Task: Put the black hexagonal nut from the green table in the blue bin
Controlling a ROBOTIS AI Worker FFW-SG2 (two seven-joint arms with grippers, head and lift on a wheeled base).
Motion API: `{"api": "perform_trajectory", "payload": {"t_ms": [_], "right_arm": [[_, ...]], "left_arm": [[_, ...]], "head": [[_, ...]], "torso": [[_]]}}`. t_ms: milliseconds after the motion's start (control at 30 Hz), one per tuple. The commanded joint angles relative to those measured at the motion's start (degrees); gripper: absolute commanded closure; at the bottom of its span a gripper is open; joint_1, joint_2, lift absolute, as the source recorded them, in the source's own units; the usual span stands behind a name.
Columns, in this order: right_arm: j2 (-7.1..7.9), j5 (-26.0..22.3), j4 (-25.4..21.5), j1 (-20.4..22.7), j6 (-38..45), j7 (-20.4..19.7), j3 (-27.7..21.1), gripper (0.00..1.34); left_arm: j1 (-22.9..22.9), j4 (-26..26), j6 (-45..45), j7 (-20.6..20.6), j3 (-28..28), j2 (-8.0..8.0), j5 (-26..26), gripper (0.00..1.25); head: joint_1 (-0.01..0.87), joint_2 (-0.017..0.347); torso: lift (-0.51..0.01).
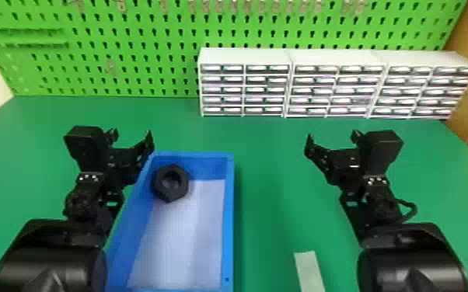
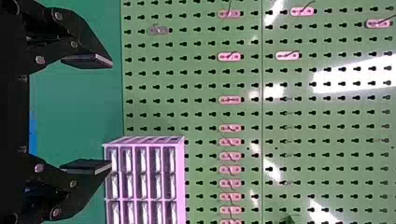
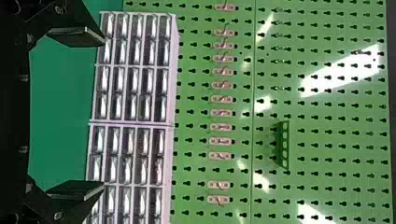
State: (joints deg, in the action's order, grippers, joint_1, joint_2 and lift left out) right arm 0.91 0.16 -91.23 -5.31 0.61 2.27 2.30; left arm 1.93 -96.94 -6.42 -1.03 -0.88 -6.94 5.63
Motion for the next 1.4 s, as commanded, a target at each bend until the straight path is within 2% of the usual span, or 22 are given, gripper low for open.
{"api": "perform_trajectory", "payload": {"t_ms": [0, 1367], "right_arm": [[0.15, 0.1, 0.0, 0.0, 0.1, 0.0, -0.1, 0.21], [0.06, 0.5, 0.0, -0.1, 0.6, -0.1, -0.9, 0.21]], "left_arm": [[0.0, 0.0, 0.0, 0.0, 0.0, 0.0, -0.1, 0.49], [-0.1, 0.0, 0.0, 0.0, -0.3, 0.0, -0.1, 0.49]], "head": [[0.686, 0.051], [0.686, 0.051]], "torso": [[-0.096], [-0.096]]}}
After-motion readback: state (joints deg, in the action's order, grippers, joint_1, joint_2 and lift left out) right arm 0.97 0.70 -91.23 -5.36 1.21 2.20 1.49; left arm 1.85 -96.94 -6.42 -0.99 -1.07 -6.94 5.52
